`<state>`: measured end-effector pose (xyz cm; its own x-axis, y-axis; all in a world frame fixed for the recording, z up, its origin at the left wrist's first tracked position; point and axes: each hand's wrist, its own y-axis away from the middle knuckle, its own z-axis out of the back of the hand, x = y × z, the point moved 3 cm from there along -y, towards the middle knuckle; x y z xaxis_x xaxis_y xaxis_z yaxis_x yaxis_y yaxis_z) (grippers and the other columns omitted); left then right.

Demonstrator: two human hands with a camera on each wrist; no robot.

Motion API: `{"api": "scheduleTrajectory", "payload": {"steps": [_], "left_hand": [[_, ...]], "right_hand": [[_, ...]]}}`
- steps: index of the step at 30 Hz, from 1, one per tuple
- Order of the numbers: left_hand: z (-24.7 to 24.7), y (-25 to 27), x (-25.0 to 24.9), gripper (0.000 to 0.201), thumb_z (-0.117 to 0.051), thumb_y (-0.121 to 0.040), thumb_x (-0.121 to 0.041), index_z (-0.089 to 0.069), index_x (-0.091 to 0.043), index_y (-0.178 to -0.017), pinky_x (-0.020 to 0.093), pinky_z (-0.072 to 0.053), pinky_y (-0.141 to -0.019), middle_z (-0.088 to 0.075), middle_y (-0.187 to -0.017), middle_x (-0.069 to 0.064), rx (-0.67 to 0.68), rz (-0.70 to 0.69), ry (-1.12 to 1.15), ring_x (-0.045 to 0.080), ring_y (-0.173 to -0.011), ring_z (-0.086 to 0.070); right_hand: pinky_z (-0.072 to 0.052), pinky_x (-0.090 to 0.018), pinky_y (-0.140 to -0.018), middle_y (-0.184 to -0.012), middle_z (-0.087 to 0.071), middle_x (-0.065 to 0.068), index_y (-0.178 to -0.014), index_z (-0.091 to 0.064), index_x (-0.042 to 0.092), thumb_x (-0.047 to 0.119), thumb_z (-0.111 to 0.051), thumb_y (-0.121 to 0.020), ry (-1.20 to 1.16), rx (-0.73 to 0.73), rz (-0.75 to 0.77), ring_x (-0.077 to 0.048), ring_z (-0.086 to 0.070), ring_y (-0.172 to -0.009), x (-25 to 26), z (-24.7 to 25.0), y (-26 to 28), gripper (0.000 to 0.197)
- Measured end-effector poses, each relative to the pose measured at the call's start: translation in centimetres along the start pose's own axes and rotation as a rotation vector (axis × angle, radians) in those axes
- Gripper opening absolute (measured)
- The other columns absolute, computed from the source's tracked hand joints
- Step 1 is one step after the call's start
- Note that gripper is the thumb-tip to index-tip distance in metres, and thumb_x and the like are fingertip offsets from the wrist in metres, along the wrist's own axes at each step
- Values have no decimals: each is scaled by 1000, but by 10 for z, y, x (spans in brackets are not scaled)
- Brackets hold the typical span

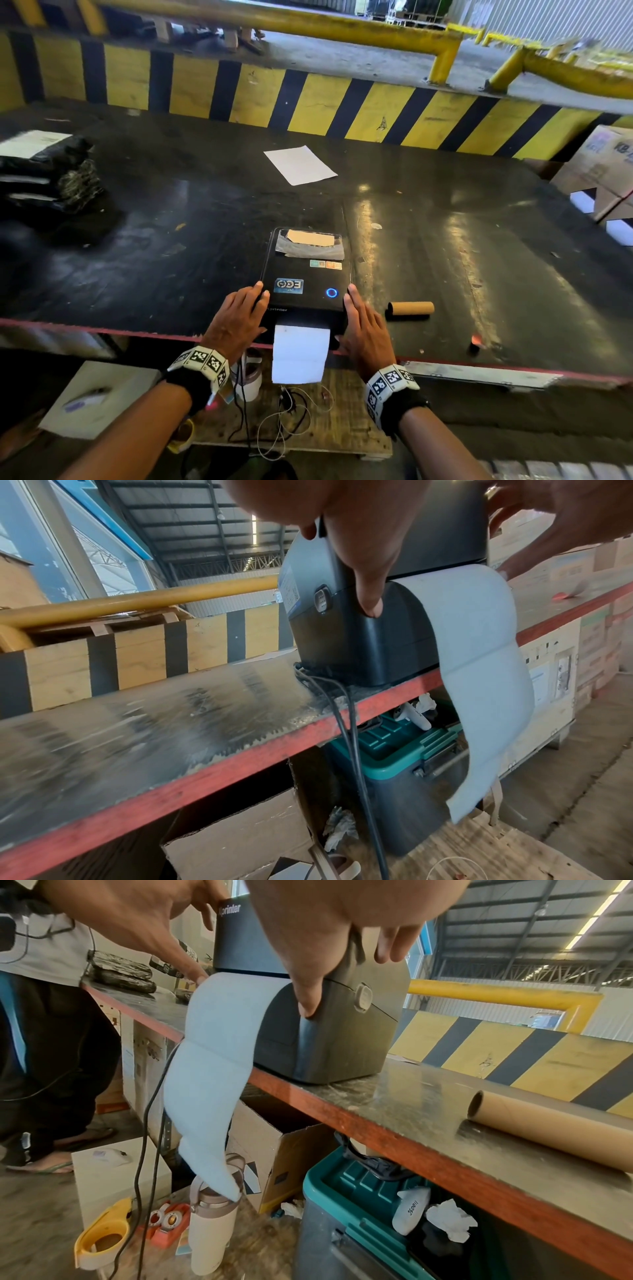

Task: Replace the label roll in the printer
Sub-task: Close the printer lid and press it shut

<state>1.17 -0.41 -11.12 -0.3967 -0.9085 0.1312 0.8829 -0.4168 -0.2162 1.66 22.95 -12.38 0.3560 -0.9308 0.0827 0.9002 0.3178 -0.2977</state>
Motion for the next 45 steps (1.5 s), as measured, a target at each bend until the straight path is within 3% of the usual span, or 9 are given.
{"api": "scheduleTrajectory", "payload": {"steps": [5,17,29,40,45], "left_hand": [[1,0,-1,100,-93,-37,-37,-43,0,-116,42,-58,-72,-66,-109,25,3,8,3,34,-91,-68],[2,1,-5,100,-94,-36,-33,-43,0,-115,41,-59,-72,-67,-109,25,6,43,39,34,-92,-69],[-2,0,-4,100,-95,-35,-28,-42,-1,-115,39,-60,-72,-65,-111,25,0,57,104,33,-89,-69],[-3,0,-1,101,-96,-31,-29,-45,-1,-113,37,-60,-70,-66,-110,25,-17,44,125,33,-87,-70],[-2,1,-1,101,-96,-32,-29,-44,-2,-115,37,-60,-70,-65,-112,25,-13,56,144,32,-87,-70]], "right_hand": [[-49,-33,-92,-139,-49,-19,-130,-38,4,31,-92,-46,-18,-3,4,-29,-56,-120,0,-1,0,103],[-45,-36,-96,-144,-42,-20,-134,-32,4,25,-90,-51,-86,0,17,-31,-52,-124,-3,-6,2,104],[-50,-31,-90,-141,-46,-20,-134,-34,3,25,-92,-47,-123,-21,13,-28,-56,-120,-2,-3,4,106],[-57,-36,-80,-150,-17,-10,-138,-24,8,18,-88,-58,-232,-22,-20,-30,-63,-109,-1,-10,6,104],[-57,-35,-79,-150,-16,-10,-138,-24,7,17,-88,-57,-253,-18,-32,-30,-62,-111,-1,-10,6,103]]}}
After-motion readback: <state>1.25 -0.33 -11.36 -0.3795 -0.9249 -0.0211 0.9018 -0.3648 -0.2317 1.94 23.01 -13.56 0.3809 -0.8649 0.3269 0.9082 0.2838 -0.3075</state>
